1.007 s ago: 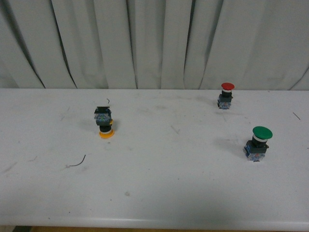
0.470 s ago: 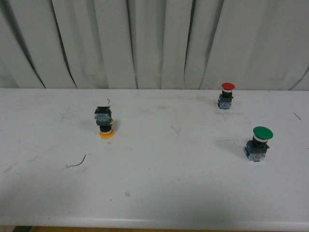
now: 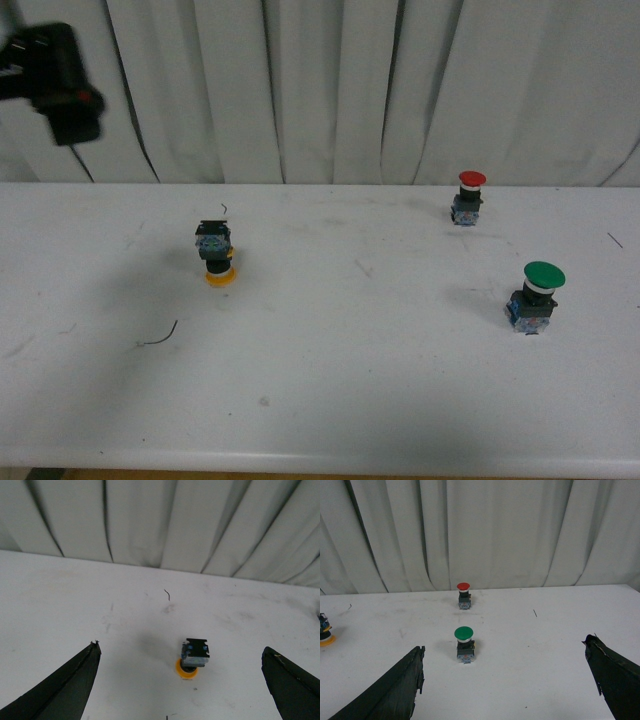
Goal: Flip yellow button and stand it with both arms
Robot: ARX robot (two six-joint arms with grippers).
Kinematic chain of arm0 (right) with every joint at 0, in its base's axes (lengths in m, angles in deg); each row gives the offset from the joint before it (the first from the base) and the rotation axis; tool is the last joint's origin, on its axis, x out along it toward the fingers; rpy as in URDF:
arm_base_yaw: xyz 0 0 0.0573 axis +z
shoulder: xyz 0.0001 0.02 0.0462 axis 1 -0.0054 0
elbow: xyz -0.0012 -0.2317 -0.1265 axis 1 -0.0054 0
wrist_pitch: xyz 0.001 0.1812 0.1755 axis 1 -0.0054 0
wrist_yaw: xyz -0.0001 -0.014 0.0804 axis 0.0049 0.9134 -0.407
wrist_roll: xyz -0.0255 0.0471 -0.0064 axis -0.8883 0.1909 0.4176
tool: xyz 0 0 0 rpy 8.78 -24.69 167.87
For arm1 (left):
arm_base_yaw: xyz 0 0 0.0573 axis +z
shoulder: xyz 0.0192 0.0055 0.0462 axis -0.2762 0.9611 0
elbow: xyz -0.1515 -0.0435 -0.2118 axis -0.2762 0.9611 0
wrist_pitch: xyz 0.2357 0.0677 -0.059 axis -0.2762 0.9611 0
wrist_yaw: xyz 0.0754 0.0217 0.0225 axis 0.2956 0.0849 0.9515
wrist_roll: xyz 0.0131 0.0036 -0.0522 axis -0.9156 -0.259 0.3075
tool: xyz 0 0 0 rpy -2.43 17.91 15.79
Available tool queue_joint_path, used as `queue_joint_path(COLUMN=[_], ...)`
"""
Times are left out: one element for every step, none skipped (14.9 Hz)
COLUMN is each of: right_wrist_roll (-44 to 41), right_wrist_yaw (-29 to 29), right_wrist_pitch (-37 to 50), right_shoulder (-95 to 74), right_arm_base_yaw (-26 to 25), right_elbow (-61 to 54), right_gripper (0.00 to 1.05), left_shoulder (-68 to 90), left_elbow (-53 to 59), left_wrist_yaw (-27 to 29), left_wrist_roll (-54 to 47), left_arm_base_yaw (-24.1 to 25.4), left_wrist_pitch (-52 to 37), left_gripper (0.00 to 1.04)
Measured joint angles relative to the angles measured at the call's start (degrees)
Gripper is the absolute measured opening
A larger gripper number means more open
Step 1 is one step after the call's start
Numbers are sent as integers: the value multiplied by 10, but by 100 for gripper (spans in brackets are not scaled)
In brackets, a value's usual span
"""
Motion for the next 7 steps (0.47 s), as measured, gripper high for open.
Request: queue_joint_path(right_wrist_roll=[0, 0, 0, 0, 0, 0, 0], right_wrist_yaw=[0, 0, 0, 0, 0, 0, 0], right_wrist_pitch=[0, 0, 0, 0, 0, 0, 0], right_shoulder=[0, 0, 0, 0, 0, 0, 0], right_arm_base_yaw=[0, 0, 0, 0, 0, 0, 0], right_elbow=[0, 0, 0, 0, 0, 0, 0], right_gripper=[98, 98, 98, 98, 98, 98, 98], left_shoulder=[60, 105, 152, 193, 223, 255, 277], left_elbow=[-46, -85, -125, -158, -182, -210, -233], left_wrist_yaw=[1, 6, 11, 19, 25, 31, 33], left_wrist_roll=[-10, -19, -32, -40, -45, -46, -49], left_arm_base_yaw=[-20, -33, -46, -53, -54, -54, -54], left_wrist_pitch=[11, 23, 37, 53, 66, 85, 107], left_gripper=[98, 98, 98, 98, 98, 98, 98])
